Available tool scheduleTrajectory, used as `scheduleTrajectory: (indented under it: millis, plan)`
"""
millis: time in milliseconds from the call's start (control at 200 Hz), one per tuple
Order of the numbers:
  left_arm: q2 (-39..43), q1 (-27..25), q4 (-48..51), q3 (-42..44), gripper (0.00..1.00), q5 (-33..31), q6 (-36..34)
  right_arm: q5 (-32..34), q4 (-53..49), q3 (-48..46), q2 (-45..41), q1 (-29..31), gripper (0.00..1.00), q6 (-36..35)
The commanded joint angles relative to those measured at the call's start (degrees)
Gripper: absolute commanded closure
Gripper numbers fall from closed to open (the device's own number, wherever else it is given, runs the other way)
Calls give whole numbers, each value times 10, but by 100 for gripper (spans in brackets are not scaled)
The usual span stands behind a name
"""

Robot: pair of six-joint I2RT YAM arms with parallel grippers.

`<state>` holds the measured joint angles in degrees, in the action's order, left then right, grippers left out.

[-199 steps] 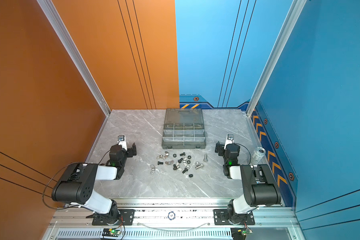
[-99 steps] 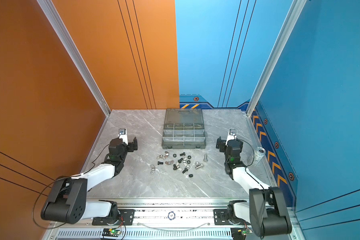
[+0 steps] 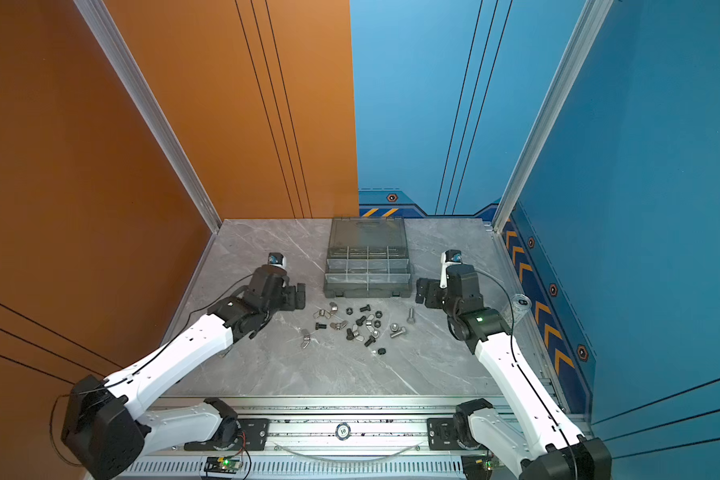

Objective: Sort the screws and nuts into containers
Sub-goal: 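Lower both grippers from rest toward the pile of screws and nuts, then close the left gripper on a silver wing nut at the pile's edge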

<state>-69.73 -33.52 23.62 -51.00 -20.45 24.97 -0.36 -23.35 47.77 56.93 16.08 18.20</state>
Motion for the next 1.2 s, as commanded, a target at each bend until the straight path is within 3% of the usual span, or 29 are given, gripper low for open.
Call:
scheduleTrajectory:
  millis: [0, 190, 496, 721, 741, 1197]
  plan:
    - [-1, -47, 93, 24, 2, -28, 123, -12, -39, -14, -9, 36, 4, 61]
    - [-68, -84, 103, 45, 2, -7, 207, 22, -41, -4, 40, 102, 4, 68]
    - [-145, -101, 96, 34, 0, -10, 234, 44, -24, 6, 93, 157, 4, 72]
    - [-173, -99, 77, 34, 13, -5, 246, 51, -14, 9, 114, 174, 4, 72]
    - [-175, -98, 76, 34, 17, -5, 247, 51, -13, 8, 116, 175, 4, 72]
    - [-200, -95, 35, 42, 40, 3, 256, 54, -13, 5, 117, 181, 5, 69]
